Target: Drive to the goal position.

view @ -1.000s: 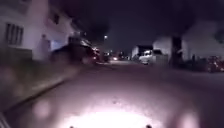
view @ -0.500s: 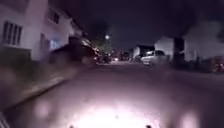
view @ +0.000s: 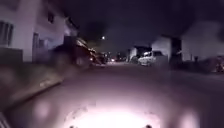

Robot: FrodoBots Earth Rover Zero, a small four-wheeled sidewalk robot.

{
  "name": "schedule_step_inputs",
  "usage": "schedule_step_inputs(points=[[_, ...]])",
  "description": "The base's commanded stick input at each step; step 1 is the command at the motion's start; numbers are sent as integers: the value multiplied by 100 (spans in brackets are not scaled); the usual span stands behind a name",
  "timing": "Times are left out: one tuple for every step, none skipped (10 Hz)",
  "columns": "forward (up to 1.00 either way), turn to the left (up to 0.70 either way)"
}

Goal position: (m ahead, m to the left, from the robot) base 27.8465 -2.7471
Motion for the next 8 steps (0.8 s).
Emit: schedule_step_inputs(points=[[70, 0], [70, 0], [70, 0], [70, 0], [70, 0], [70, 0], [70, -2], [70, -9]])
